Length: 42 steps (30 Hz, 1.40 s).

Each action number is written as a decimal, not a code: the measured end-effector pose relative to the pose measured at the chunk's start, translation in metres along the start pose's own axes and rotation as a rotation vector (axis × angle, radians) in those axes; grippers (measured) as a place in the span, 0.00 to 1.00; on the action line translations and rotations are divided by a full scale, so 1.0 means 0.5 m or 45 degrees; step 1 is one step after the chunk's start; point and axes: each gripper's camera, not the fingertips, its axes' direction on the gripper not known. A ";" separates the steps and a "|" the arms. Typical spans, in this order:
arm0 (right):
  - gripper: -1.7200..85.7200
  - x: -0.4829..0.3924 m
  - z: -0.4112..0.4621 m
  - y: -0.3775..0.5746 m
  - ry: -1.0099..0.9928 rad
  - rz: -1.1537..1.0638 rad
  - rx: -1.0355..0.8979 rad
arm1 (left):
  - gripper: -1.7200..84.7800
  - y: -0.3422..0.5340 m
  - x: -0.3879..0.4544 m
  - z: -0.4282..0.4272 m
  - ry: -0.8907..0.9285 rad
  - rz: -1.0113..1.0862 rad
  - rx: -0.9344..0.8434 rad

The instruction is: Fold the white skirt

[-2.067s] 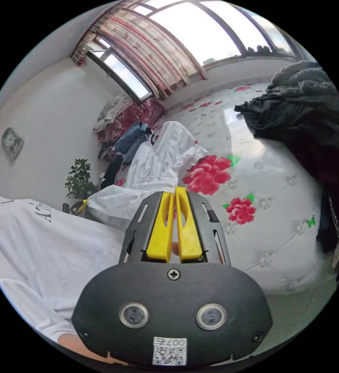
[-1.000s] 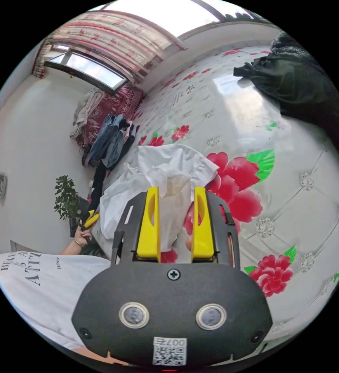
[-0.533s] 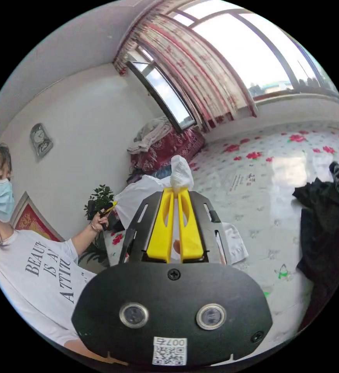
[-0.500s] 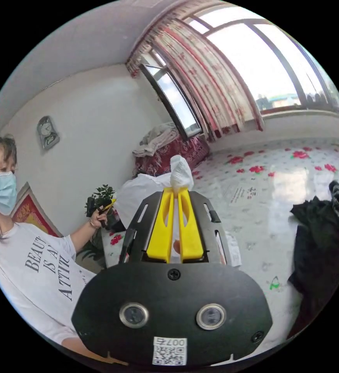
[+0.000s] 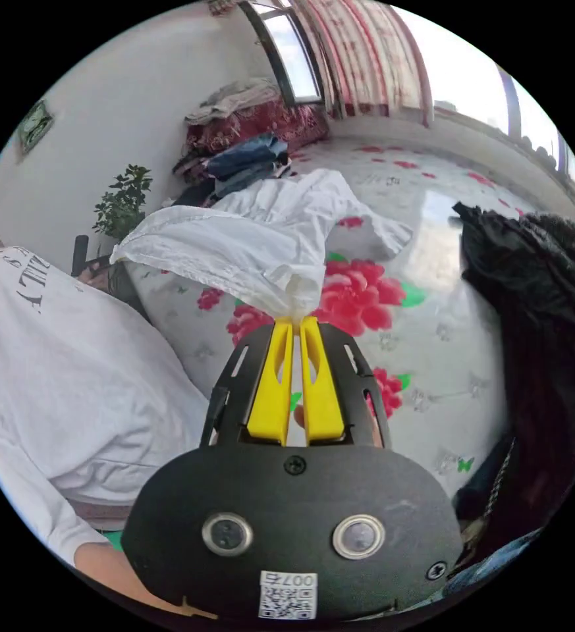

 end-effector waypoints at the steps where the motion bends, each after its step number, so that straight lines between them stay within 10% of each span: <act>1: 0.04 0.008 0.028 0.027 -0.003 0.029 -0.060 | 0.06 0.020 -0.012 0.008 -0.008 -0.076 -0.007; 7: 0.07 0.088 0.057 0.172 0.187 0.219 -0.197 | 0.08 0.073 -0.080 -0.012 -0.038 -0.453 0.124; 15: 0.11 0.380 -0.017 0.119 -0.400 0.780 0.685 | 0.11 -0.055 -0.177 -0.018 0.089 -0.791 0.393; 31: 0.09 0.699 0.371 -0.043 -0.480 1.476 0.742 | 0.13 -0.286 -0.299 0.037 0.088 -1.055 0.360; 42: 0.05 0.083 0.468 -0.437 0.073 -0.206 0.266 | 0.13 -0.354 -0.344 0.099 0.167 -1.122 0.481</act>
